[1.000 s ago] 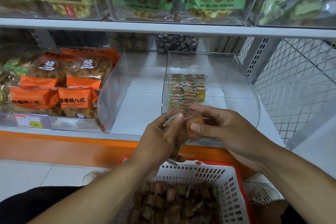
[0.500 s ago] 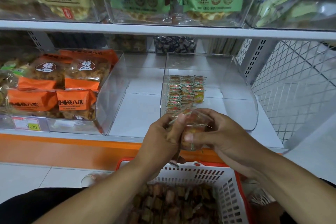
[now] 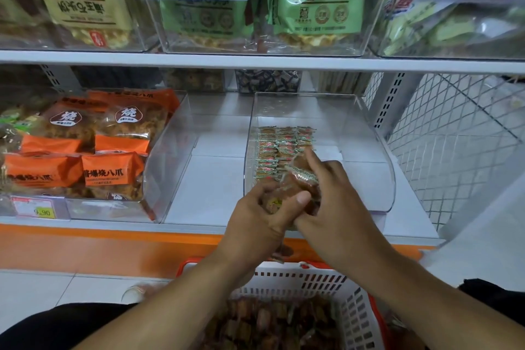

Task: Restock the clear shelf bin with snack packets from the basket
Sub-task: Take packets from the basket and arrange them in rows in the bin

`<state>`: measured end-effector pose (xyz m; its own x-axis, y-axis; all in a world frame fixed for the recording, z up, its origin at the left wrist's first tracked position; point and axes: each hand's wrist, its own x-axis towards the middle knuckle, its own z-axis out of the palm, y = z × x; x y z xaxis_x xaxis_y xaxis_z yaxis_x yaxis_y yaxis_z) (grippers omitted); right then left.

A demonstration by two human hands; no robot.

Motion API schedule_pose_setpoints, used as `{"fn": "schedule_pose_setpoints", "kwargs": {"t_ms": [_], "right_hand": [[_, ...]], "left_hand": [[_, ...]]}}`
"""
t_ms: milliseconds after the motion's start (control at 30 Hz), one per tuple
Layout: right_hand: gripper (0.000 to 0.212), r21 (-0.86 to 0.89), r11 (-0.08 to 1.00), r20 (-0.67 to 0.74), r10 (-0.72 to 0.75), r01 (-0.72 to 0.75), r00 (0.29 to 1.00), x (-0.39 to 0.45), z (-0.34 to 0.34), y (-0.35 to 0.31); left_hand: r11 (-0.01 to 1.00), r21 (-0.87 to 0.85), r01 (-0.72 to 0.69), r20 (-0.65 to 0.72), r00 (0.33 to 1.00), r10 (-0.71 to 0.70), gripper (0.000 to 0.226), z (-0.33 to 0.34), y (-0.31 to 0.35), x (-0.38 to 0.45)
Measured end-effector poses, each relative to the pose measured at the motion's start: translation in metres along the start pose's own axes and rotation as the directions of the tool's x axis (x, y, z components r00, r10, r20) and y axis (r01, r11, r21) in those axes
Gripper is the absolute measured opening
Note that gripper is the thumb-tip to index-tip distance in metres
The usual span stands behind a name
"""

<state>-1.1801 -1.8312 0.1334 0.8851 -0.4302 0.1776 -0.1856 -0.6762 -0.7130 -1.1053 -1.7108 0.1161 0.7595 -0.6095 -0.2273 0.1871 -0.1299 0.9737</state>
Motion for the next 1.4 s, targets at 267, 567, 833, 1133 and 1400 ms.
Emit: {"fn": "schedule_pose_setpoints", "kwargs": {"t_ms": [267,567,833,1133,1400], "right_hand": [[0.092,-0.119,0.983,0.007,-0.141,0.141,0.99,-0.007,-0.001,-0.011],[0.025,0.661,0.731,0.126,0.117,-0.171,0.985,0.013,-0.033,-0.006],[0.053,0.799,0.455,0.355,0.173,-0.394,0.919,0.022,-0.044,0.002],[0.034,0.779,0.347,0.498,0.163,-0.522,0.852,0.022,-0.05,0.004],[0.041,0.713,0.467,0.563,0.063,-0.523,0.824,0.021,-0.063,0.003]], "left_hand": [[0.986,-0.168,-0.006,0.029,1.0,0.011,0.049,0.008,0.005,0.002],[0.971,-0.234,0.053,-0.001,0.999,-0.054,0.051,-0.003,0.011,0.014],[0.967,-0.248,0.053,0.114,0.993,-0.025,0.057,-0.011,0.018,0.014],[0.957,-0.289,-0.024,0.064,0.997,0.045,0.067,-0.011,0.016,0.012],[0.968,-0.208,-0.138,0.022,0.989,0.145,0.051,-0.013,0.019,0.007]]}}
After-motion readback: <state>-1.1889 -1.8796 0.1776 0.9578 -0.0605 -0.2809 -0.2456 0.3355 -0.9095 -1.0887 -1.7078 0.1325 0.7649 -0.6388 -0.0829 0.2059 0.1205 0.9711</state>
